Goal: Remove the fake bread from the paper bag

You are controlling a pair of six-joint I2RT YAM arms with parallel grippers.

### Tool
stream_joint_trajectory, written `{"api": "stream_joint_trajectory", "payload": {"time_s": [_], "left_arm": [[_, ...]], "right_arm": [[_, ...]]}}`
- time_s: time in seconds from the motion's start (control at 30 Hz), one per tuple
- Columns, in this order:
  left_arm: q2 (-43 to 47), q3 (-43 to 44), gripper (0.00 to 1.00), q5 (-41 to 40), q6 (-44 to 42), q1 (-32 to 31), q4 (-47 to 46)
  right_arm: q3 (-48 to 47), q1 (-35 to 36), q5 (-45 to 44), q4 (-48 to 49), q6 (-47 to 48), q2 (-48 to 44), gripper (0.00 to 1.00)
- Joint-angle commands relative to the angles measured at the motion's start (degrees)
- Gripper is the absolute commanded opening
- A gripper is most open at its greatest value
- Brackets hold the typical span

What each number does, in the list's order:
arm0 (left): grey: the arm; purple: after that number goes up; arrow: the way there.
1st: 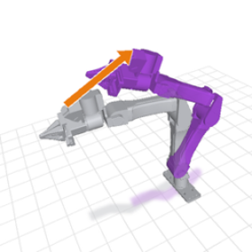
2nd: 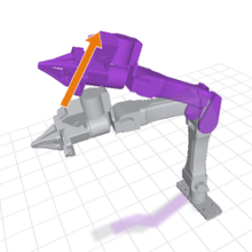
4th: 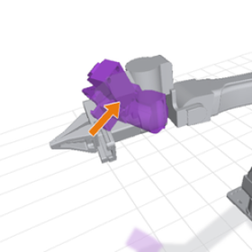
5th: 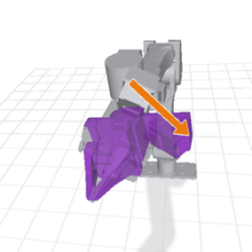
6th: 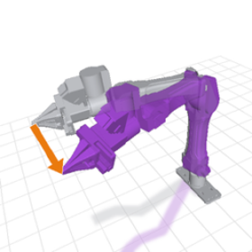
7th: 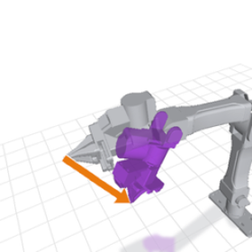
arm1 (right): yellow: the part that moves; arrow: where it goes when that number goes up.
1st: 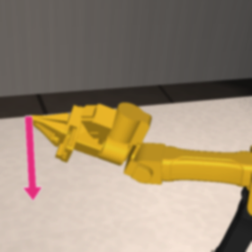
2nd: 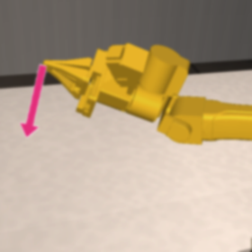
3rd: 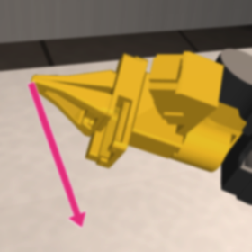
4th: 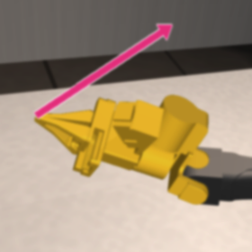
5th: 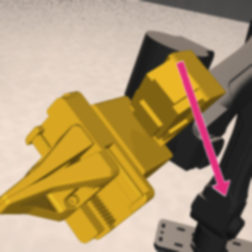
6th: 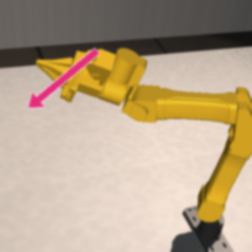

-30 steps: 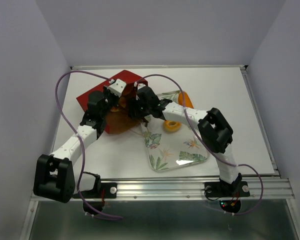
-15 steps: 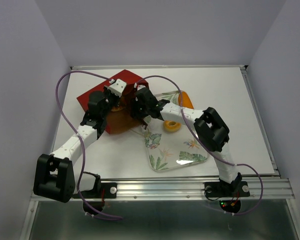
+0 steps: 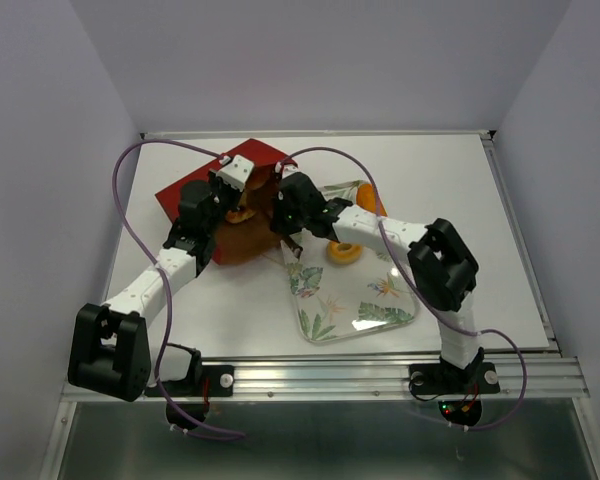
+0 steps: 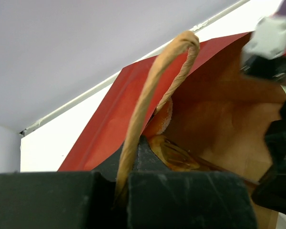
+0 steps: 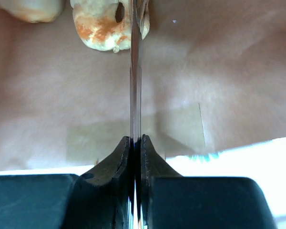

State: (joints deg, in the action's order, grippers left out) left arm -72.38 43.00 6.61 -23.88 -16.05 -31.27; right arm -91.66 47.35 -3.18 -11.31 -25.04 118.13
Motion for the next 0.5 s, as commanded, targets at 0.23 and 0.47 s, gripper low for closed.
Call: {"api": "stream_joint_trajectory", "payload": {"time_s": [0.23,0.47], "left_arm": [[0.3,2.5,0.00,-5.0,1.4,-0.3,-4.0],[-0.5,3.0,0.00,-6.0,0.6,-0.3,-4.1]], "right_arm": [[14.1,0.5,2.7,3.5,0.5,-23.7,0.01],[26.2,0.5,7.8,-2.2,1.2,-40.3,0.01]]}}
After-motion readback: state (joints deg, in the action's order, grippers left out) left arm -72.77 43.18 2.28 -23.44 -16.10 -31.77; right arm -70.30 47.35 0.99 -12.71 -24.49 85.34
